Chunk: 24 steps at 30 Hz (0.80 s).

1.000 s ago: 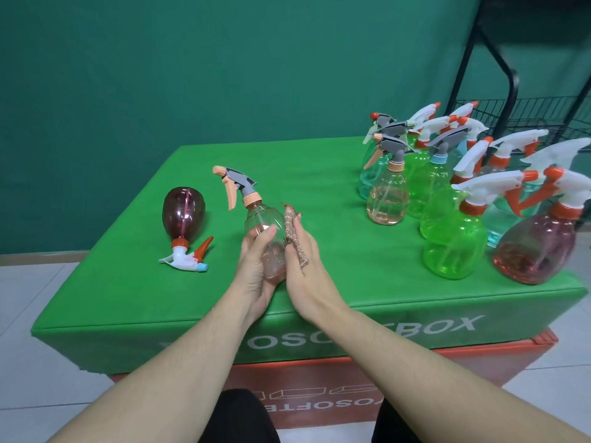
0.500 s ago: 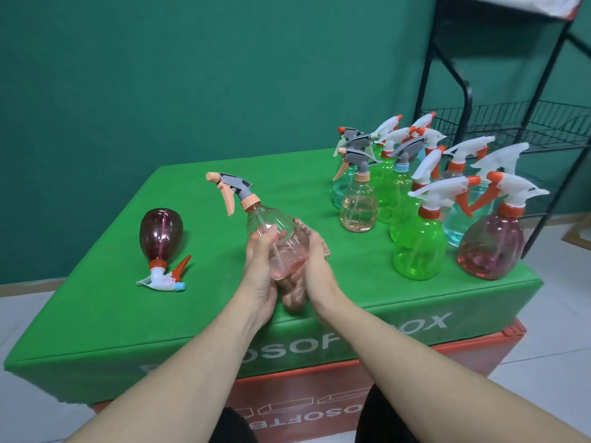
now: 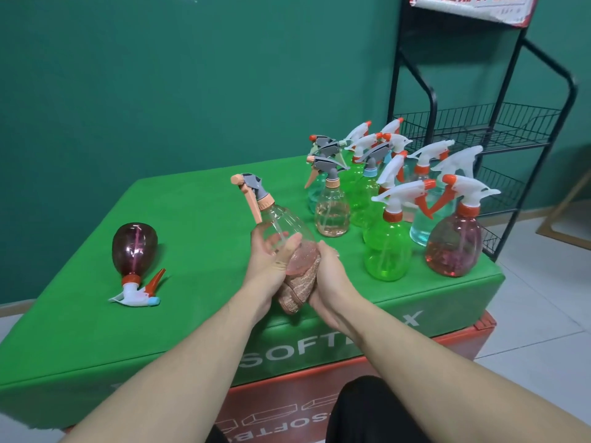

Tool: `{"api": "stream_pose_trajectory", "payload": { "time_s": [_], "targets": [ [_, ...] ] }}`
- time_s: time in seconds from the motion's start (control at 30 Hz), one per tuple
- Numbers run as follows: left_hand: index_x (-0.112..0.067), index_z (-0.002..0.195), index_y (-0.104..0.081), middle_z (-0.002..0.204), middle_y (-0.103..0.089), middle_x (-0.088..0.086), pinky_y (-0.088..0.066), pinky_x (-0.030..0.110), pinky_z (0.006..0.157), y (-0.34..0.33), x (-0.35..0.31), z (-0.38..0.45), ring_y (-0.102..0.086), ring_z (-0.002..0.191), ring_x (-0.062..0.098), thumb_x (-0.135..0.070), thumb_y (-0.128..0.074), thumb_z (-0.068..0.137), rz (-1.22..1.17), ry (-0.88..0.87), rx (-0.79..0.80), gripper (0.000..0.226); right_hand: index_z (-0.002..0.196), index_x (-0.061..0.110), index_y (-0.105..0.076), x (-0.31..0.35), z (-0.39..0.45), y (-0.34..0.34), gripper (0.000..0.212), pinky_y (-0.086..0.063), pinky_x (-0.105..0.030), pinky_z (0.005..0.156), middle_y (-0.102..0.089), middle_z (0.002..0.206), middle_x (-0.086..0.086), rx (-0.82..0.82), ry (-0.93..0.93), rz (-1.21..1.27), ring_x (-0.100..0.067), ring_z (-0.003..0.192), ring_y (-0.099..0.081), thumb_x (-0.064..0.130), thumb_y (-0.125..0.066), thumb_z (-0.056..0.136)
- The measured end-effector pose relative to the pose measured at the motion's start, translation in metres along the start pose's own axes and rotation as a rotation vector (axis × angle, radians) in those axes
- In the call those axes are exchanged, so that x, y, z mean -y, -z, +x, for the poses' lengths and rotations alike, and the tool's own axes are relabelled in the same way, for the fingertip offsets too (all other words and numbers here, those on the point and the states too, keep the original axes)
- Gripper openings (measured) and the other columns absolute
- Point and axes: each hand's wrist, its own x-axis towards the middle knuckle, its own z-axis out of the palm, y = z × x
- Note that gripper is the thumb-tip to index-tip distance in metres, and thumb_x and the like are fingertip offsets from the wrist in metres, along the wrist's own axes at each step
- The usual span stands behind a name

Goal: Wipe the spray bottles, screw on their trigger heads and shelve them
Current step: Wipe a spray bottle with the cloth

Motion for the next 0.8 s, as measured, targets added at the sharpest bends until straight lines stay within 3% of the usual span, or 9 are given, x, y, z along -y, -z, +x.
{"api": "stream_pose_trajectory", "payload": {
  "time_s": [0.07, 0.2, 0.27, 0.33, 0.37, 0.47, 0.6, 0.7, 0.8],
  "targets": [
    [-0.035, 0.141, -0.037, 0.136, -0.059, 0.000, -0.054, 0.024, 0.082, -0.004, -0.001, 0.003, -0.066, 0.113, 0.013, -0.049, -0.079, 0.067, 0.058, -0.011, 0.002, 0.086, 0.113, 0.009, -0.070, 0.004, -0.002, 0.007, 0.057, -0.059, -0.032, 0.084, -0.077, 0.105, -0.009, -0.031, 0.015, -0.071, -0.017, 0.097, -0.074, 0.036, -0.020, 0.109],
    [-0.028, 0.149, -0.038, 0.139, -0.057, 0.000, -0.049, 0.027, 0.086, -0.013, -0.002, 0.016, -0.062, 0.109, 0.009, -0.046, -0.084, 0.076, 0.195, -0.019, -0.054, 0.088, 0.105, 0.016, -0.076, 0.012, -0.001, 0.024, 0.056, -0.052, -0.043, 0.101, -0.078, 0.102, -0.007, -0.142, 0.027, -0.292, -0.026, 0.102, -0.072, 0.049, -0.032, 0.101],
    [-0.028, 0.150, -0.038, 0.142, -0.055, 0.001, -0.047, 0.036, 0.100, -0.018, -0.002, 0.025, -0.060, 0.118, 0.018, -0.044, -0.085, 0.079, 0.253, -0.007, -0.093, 0.087, 0.111, 0.020, -0.075, 0.016, 0.000, 0.031, 0.066, -0.049, -0.048, 0.105, -0.076, 0.109, -0.006, -0.188, 0.023, -0.416, -0.026, 0.106, -0.070, 0.066, -0.031, 0.090],
    [-0.028, 0.152, -0.036, 0.142, -0.052, 0.000, -0.045, 0.033, 0.094, -0.025, -0.003, 0.030, -0.056, 0.118, 0.017, -0.042, -0.084, 0.081, 0.300, 0.006, -0.091, 0.088, 0.125, 0.023, -0.067, 0.020, -0.001, 0.040, 0.086, -0.043, -0.049, 0.110, -0.069, 0.125, -0.009, -0.200, -0.017, -0.546, -0.027, 0.118, -0.064, 0.080, -0.026, 0.076],
    [-0.027, 0.153, -0.034, 0.142, -0.051, 0.000, -0.043, 0.031, 0.090, -0.030, -0.003, 0.032, -0.055, 0.116, 0.016, -0.040, -0.084, 0.082, 0.311, 0.008, -0.084, 0.088, 0.129, 0.025, -0.063, 0.022, -0.003, 0.044, 0.082, -0.042, -0.050, 0.111, -0.068, 0.126, -0.009, -0.193, -0.009, -0.580, -0.027, 0.120, -0.062, 0.079, -0.027, 0.079],
    [-0.026, 0.153, -0.035, 0.144, -0.051, 0.002, -0.042, 0.034, 0.096, -0.043, 0.000, 0.039, -0.055, 0.118, 0.018, -0.037, -0.084, 0.083, 0.315, 0.019, -0.074, 0.087, 0.124, 0.036, -0.055, 0.027, -0.004, 0.060, 0.031, -0.047, -0.043, 0.104, -0.065, 0.098, 0.006, -0.126, 0.079, -0.582, -0.020, 0.099, -0.062, 0.046, -0.039, 0.100],
    [-0.028, 0.152, -0.038, 0.146, -0.052, 0.001, -0.047, 0.048, 0.109, -0.063, 0.006, 0.048, -0.056, 0.125, 0.023, -0.037, -0.089, 0.076, 0.355, 0.043, -0.045, 0.092, 0.135, 0.028, -0.054, 0.030, -0.001, 0.076, 0.067, -0.050, -0.042, 0.086, -0.059, 0.085, 0.011, -0.081, 0.090, -0.608, -0.012, 0.077, -0.056, 0.054, -0.049, 0.074],
    [-0.027, 0.151, -0.041, 0.147, -0.052, 0.002, -0.045, 0.049, 0.112, -0.074, 0.011, 0.052, -0.055, 0.128, 0.023, -0.035, -0.093, 0.070, 0.369, 0.048, -0.020, 0.097, 0.140, 0.023, -0.049, 0.032, -0.005, 0.084, 0.061, -0.047, -0.032, 0.066, -0.060, 0.080, 0.009, -0.076, 0.071, -0.609, -0.009, 0.061, -0.056, 0.039, -0.047, 0.081],
    [-0.026, 0.150, -0.042, 0.145, -0.053, 0.000, -0.045, 0.044, 0.111, -0.082, 0.017, 0.054, -0.055, 0.126, 0.021, -0.032, -0.095, 0.068, 0.384, 0.052, 0.002, 0.097, 0.142, 0.023, -0.047, 0.030, -0.004, 0.090, 0.062, -0.048, -0.034, 0.068, -0.059, 0.080, 0.009, -0.072, 0.038, -0.613, -0.010, 0.063, -0.056, 0.039, -0.048, 0.082]
  ]
}}
